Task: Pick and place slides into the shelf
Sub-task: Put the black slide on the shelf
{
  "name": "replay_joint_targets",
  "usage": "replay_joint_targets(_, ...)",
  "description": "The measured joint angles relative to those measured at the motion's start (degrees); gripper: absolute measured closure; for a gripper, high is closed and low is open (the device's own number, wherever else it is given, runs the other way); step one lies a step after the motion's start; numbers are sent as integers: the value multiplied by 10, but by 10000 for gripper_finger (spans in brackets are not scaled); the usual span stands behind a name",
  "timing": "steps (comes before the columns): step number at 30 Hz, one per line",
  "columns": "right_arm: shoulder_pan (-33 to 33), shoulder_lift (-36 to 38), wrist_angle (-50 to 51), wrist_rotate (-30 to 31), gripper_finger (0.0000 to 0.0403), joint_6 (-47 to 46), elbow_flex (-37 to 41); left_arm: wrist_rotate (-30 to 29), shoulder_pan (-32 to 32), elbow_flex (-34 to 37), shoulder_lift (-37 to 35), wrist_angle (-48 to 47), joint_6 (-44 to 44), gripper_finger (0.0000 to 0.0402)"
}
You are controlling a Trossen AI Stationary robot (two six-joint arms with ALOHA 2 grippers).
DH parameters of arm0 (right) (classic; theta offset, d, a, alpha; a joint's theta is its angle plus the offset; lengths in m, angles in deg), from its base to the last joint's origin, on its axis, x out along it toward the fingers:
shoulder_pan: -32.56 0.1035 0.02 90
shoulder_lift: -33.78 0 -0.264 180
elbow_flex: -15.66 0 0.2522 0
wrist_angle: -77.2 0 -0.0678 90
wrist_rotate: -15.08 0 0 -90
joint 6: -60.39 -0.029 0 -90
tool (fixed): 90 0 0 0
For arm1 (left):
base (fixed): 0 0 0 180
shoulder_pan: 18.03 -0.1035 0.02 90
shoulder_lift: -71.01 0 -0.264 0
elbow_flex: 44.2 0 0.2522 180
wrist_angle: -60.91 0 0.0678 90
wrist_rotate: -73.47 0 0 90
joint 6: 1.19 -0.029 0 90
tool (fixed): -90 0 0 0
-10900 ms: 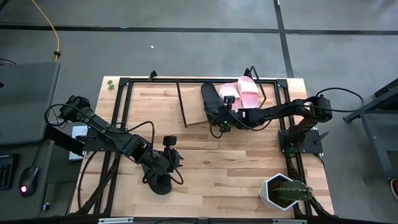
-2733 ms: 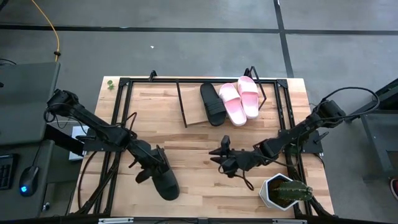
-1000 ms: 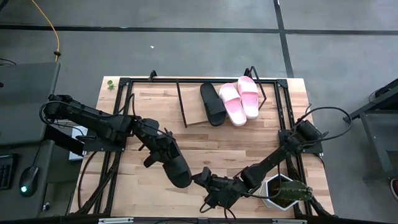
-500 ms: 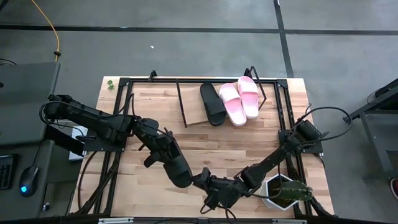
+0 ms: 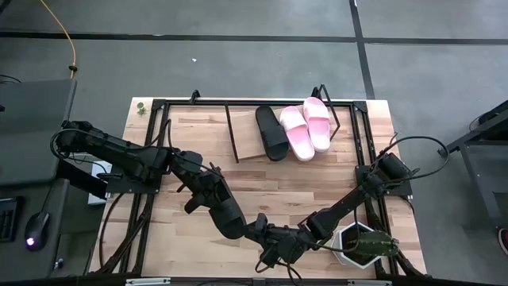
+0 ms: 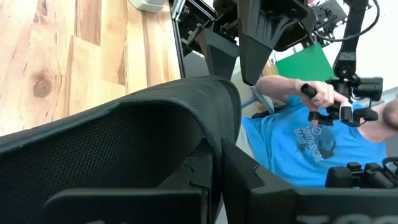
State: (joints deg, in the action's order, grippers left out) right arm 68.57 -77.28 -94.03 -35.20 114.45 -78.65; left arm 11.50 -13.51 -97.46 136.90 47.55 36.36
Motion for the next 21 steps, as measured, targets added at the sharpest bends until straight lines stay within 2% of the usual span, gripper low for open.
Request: replay_joint_targets(21,-4,0,0,-5,203,-2,0,-1,0,0,0,32,18,395)
